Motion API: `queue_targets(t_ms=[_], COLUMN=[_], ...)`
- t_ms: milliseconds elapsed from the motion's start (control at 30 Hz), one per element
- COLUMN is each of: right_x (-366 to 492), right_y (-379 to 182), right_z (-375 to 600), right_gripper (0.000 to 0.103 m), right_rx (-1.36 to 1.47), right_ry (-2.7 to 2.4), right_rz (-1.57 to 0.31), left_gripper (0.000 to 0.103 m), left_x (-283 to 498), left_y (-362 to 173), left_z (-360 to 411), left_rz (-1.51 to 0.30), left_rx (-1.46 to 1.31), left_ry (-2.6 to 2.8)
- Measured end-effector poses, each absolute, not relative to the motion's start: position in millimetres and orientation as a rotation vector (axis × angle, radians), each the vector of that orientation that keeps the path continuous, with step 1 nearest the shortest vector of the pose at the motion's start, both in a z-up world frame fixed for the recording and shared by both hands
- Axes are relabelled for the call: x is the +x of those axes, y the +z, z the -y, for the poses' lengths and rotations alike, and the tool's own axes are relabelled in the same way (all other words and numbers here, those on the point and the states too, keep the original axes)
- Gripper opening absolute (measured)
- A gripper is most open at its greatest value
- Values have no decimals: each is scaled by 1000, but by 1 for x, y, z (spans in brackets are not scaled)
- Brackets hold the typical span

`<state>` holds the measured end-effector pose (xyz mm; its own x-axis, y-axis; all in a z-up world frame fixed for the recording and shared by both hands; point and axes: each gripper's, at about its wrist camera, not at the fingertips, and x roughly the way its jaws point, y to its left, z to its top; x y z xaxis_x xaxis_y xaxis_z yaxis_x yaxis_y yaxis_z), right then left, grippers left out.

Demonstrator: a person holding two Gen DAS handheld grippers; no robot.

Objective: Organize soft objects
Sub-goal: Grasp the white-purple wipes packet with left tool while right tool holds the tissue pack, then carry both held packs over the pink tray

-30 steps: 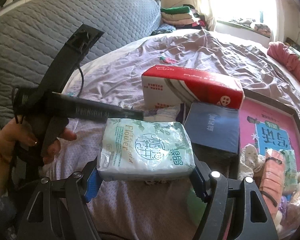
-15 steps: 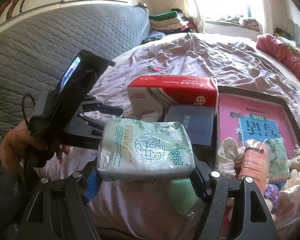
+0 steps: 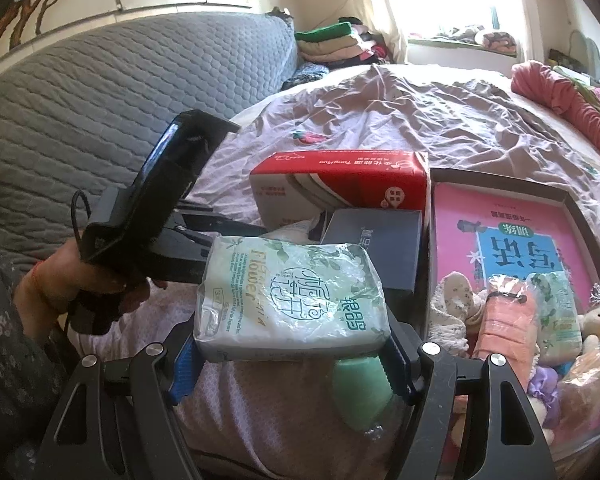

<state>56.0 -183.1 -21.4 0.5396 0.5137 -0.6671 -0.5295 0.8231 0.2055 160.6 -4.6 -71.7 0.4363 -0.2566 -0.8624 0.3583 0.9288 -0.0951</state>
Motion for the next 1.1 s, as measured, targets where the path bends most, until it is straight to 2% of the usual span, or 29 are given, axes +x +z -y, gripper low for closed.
queue_targets(t_ms=[167,433,533,1100], right_x=[55,52,51,46], right_y=[-18,-10,-6,19], right_z=[184,186,187,218], right_gripper=[76,76,76,76], right_rx=[-14,-12,-14,35], right_ry=[619,607,601,543], right_rz=[-775,-745,-734,-660], left_gripper=[33,30,22,21], left_x=[150,130,121,89], left_y=[-65,-48,-40,11], left_z=[3,-3,2,52], left_rz=[-1055,-1048,-1042,-954], left_rx=[50,-18,-19,19], left_ry=[-339,-260,-238,-256])
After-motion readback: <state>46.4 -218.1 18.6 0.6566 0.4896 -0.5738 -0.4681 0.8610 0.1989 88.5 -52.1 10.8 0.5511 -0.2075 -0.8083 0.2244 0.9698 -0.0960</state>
